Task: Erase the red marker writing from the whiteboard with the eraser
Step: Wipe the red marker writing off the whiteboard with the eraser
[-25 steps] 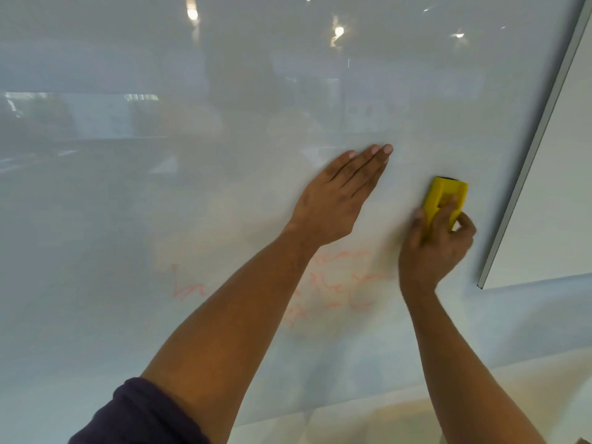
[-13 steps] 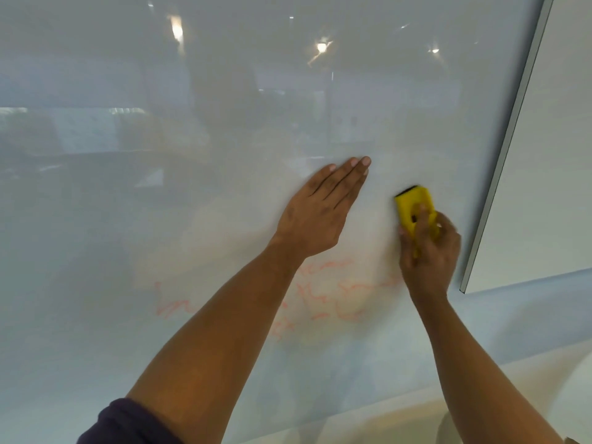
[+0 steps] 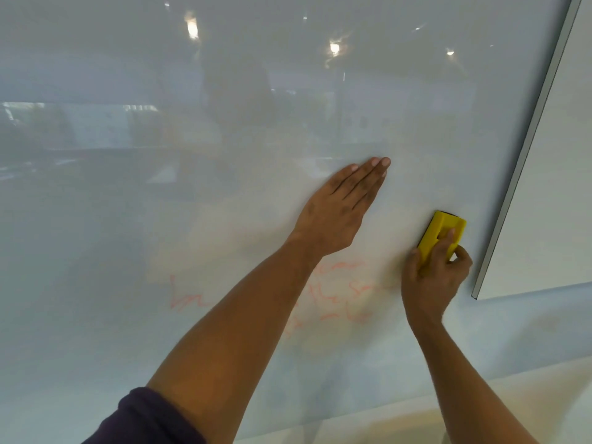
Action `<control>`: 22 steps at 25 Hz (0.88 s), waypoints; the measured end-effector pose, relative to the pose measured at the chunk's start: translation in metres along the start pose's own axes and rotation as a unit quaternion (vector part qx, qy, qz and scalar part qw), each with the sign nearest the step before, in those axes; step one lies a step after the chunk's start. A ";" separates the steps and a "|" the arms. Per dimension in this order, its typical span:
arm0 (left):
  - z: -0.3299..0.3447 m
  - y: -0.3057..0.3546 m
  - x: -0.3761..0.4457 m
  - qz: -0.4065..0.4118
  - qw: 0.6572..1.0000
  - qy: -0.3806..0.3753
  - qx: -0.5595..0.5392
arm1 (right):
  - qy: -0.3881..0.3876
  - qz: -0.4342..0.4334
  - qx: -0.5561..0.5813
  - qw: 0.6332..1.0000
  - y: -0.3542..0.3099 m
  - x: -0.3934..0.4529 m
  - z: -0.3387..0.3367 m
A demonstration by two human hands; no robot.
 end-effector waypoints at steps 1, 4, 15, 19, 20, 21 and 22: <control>0.000 0.001 0.001 0.000 1.000 -0.003 -0.005 | -0.024 -0.054 -0.024 0.998 0.004 0.003 -0.004; -0.001 0.001 0.003 -0.004 1.000 -0.013 -0.021 | -0.010 0.002 0.025 1.000 0.017 0.017 -0.013; 0.001 0.012 0.002 -0.042 0.994 -0.039 -0.091 | -0.012 -0.046 0.047 0.998 -0.007 -0.023 0.015; 0.001 0.011 0.005 -0.014 0.996 -0.045 -0.081 | 0.012 0.069 0.096 0.993 0.025 -0.004 0.006; 0.001 0.010 0.006 -0.008 0.996 -0.049 -0.080 | 0.024 0.115 0.116 0.986 0.023 -0.007 0.010; 0.001 0.010 0.006 -0.001 0.996 -0.053 -0.078 | 0.013 0.091 0.098 0.991 0.015 -0.015 0.014; 0.002 0.010 0.006 0.009 0.996 -0.058 -0.070 | -0.016 -0.003 0.056 0.998 0.006 -0.027 0.017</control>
Point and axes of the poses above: each hand's wrist, its own x-axis towards the middle knuckle, its own z-axis out of the palm, y = z × x, the point moved 4 cm from there along x, towards the middle knuckle, and after that the axes turned 11 degrees about -y, right-handed, at the moved point
